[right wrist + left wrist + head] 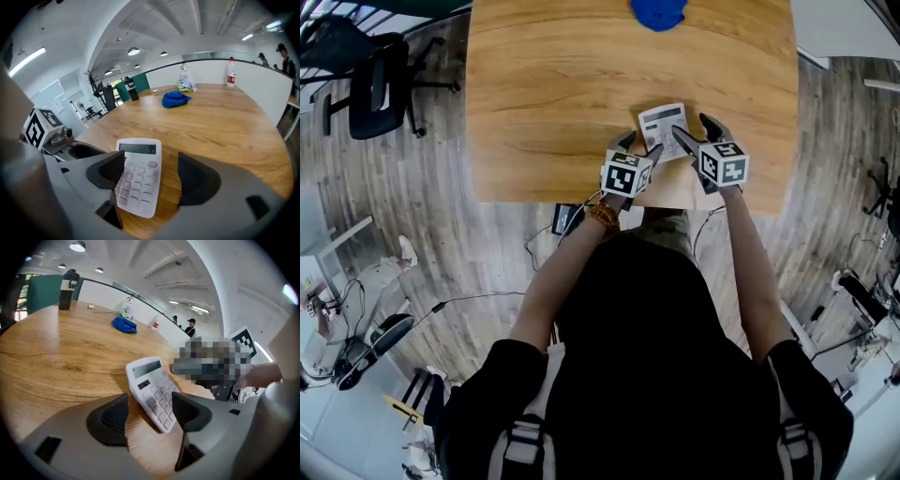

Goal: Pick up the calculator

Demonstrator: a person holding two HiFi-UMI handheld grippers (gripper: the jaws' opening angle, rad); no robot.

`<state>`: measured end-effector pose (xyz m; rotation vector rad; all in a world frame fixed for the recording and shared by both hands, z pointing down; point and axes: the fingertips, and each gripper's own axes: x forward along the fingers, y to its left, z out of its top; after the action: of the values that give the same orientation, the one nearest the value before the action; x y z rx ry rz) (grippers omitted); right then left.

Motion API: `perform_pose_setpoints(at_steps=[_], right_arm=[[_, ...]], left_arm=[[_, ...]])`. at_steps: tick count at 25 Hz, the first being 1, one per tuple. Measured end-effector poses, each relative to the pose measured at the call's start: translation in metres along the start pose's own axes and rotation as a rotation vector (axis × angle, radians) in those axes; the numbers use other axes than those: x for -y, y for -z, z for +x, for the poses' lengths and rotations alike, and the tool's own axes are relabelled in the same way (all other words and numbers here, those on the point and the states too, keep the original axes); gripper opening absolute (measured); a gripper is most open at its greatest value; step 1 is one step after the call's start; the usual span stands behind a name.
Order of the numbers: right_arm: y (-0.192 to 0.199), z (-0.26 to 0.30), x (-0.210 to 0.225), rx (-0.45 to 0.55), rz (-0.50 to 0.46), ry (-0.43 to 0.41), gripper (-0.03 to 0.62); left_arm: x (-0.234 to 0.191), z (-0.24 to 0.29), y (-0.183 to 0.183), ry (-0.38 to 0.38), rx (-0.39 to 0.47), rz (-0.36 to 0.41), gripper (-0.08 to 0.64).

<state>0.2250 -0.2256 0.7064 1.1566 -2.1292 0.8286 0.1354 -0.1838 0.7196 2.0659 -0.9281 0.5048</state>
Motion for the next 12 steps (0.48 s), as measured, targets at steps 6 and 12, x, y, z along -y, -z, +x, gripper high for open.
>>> perform_pose_setpoints(at_steps=[6, 12], right_arm=[[0.018, 0.016, 0.006, -0.032, 0.01, -0.018, 0.37], [0.01, 0.023, -0.001, -0.016, 0.055, -0.057, 0.362]], left_arm=[[-0.001, 0.012, 0.005, -0.009, -0.019, -0.031, 0.293], [-0.004, 0.013, 0.007, -0.026, -0.01, -0.06, 0.293]])
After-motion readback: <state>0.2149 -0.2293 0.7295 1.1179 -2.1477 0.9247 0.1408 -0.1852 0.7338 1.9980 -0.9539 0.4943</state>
